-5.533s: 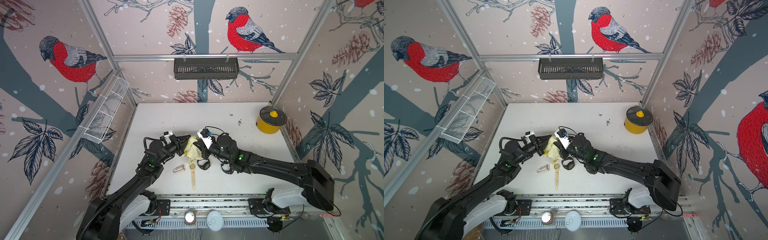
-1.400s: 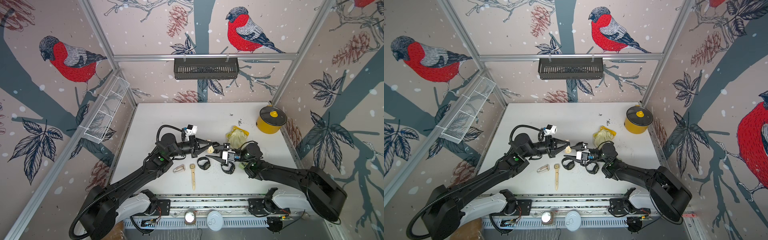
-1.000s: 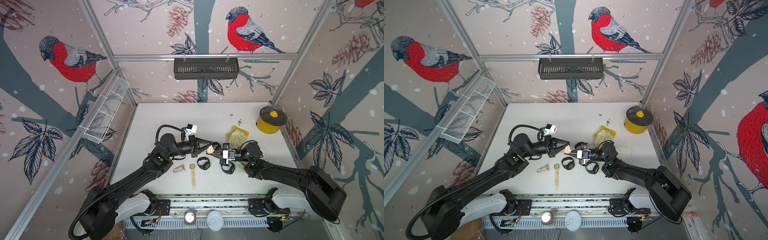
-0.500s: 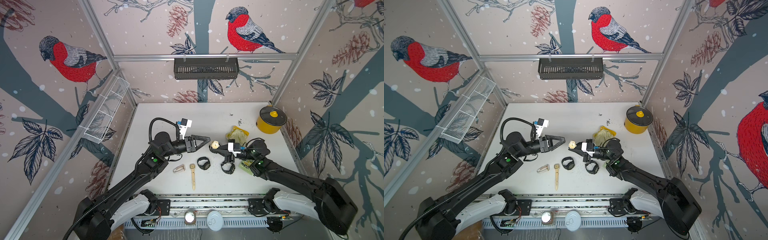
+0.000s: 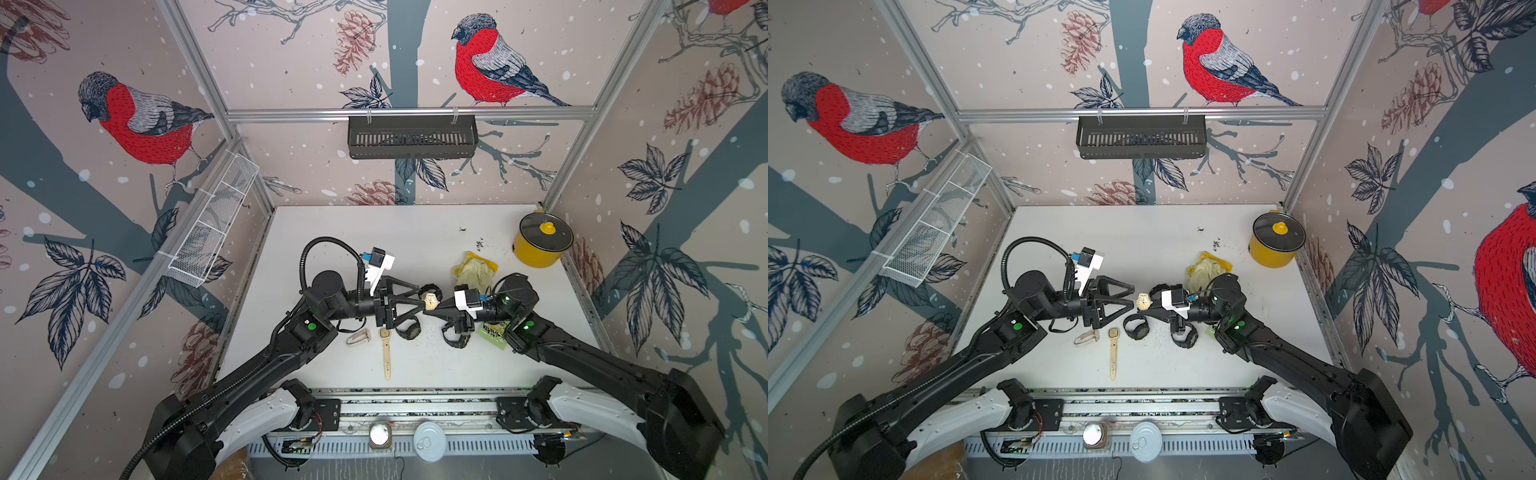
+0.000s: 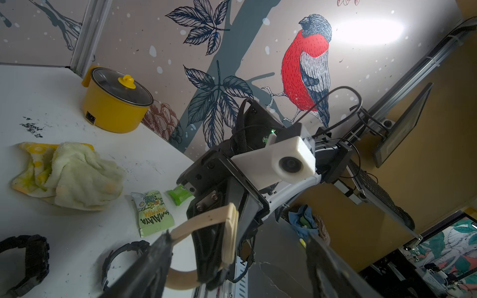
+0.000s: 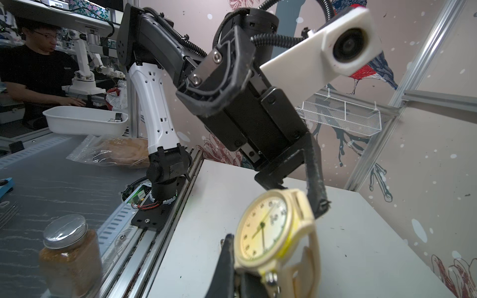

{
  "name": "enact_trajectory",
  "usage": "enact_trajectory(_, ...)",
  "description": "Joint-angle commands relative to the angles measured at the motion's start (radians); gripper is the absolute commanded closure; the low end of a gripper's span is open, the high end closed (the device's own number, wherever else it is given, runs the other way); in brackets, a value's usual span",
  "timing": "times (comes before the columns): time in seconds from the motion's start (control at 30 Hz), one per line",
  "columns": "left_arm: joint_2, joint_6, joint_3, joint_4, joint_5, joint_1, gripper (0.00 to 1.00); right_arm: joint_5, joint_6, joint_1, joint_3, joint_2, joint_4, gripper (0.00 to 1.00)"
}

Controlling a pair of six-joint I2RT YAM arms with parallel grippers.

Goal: Wipe the watch dial
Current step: Adjust the watch.

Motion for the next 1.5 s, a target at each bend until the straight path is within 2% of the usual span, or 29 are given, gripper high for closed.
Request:
enact_trajectory(0.0, -0.031, 0.085, 0.004, -0.009, -0.012, -0.002, 0.12, -0.061, -0.018, 0.008, 0.014, -0.007, -0.021, 0.96)
enact_trajectory(0.07, -0.066, 0.141, -0.007, -0.033, -0.075, -0.002, 0.05, -0.078, -0.025, 0.013, 0.021, -0.007, -0.027, 0.96)
enact_trajectory(0.13, -0.089, 0.174, -0.038, 0.019, -0.089, -0.012, 0.03, -0.107, -0.027, 0.017, 0.027, -0.003, -0.027, 0.96)
enact_trajectory(0.23, -0.078, 0.204, -0.079, 0.136, -0.053, -0.053, 0.03, -0.142, -0.026, 0.027, 0.04, 0.005, -0.033, 0.96)
enact_trajectory(0.3, -0.058, 0.243, -0.06, 0.094, -0.016, -0.079, 0.03, -0.168, -0.029, 0.032, 0.047, 0.007, -0.035, 0.96)
enact_trajectory(0.33, -0.051, 0.305, -0.046, 0.045, 0.006, -0.085, 0.04, -0.184, -0.029, 0.033, 0.049, 0.004, -0.034, 0.96)
enact_trajectory(0.43, -0.057, 0.398, -0.068, 0.036, -0.019, -0.09, 0.04, -0.221, -0.053, 0.034, 0.056, -0.016, -0.068, 0.96)
enact_trajectory(0.57, -0.082, 0.433, -0.139, 0.154, -0.033, -0.092, 0.05, -0.224, -0.111, 0.035, 0.075, -0.041, -0.16, 0.96)
enact_trajectory(0.7, -0.095, 0.483, -0.154, 0.131, -0.006, -0.103, 0.1, -0.202, -0.126, 0.032, 0.087, -0.056, -0.208, 0.96)
enact_trajectory(0.93, -0.087, 0.692, -0.242, 0.21, -0.184, -0.254, 0.07, -0.158, -0.028, 0.034, 0.09, -0.044, -0.114, 0.96)
enact_trajectory(1.23, -0.106, 0.675, -0.229, 0.188, -0.341, -0.26, 0.05, -0.149, -0.03, 0.066, 0.104, -0.032, -0.122, 0.96)
enact_trajectory(1.37, -0.091, 0.655, -0.222, 0.202, -0.311, -0.261, 0.05, -0.107, -0.072, 0.083, 0.122, -0.018, -0.181, 0.96)
enact_trajectory(1.47, -0.074, 0.643, -0.21, 0.211, -0.27, -0.261, 0.13, -0.093, -0.066, 0.089, 0.132, 0.0, -0.172, 0.96)
